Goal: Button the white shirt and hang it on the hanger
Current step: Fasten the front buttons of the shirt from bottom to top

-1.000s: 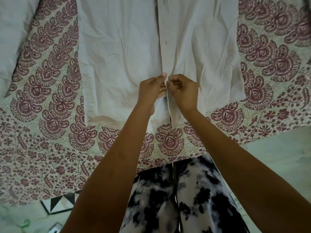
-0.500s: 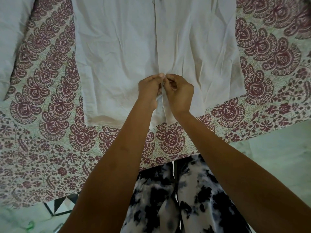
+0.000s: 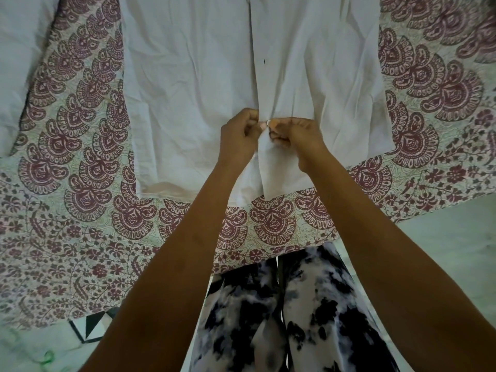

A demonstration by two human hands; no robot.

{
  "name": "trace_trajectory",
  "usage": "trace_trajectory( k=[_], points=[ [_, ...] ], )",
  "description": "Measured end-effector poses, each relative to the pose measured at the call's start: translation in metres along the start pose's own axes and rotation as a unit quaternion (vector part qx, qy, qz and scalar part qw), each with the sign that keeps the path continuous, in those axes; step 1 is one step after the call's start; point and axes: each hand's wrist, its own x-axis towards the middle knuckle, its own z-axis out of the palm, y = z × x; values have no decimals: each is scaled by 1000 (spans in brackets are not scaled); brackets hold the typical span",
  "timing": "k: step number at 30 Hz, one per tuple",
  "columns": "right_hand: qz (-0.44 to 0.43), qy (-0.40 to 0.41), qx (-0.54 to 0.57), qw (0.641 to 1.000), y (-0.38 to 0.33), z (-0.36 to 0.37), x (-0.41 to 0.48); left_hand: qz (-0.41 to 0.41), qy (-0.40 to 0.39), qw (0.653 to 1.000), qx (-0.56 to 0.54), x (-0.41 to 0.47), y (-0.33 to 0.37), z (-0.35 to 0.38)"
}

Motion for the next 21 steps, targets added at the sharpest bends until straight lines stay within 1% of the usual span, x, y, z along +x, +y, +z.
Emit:
trace_trajectory(
  k=[2,5,7,9,11,13,15,17,21],
  points=[
    [-1,-12,-11,1000,0,0,0,12,10,999,37,0,0,-1],
    [-18,-16,-49,999,-3,0,2,-8,42,998,51,0,2,1],
    [-45,-8,-124,991,-5,1,6,-34,43,998,33,3,-1,1],
    [-85,30,-248,965,-6,3,12,-54,50,997,11,7,-5,-1],
    [-154,83,-330,928,-9,5,15,-42,76,996,-2,13,-6,-7],
    [-226,122,-340,905,-13,11,17,-40,97,994,-28,20,-2,-14],
    [-285,119,-354,883,-20,21,21,-36,107,993,-37,31,5,-20],
    [-306,99,-405,856,-27,32,30,-19,104,994,-30,43,14,-23],
    [-281,94,-523,799,-39,42,52,3,115,993,-15,68,24,-24]
  ],
)
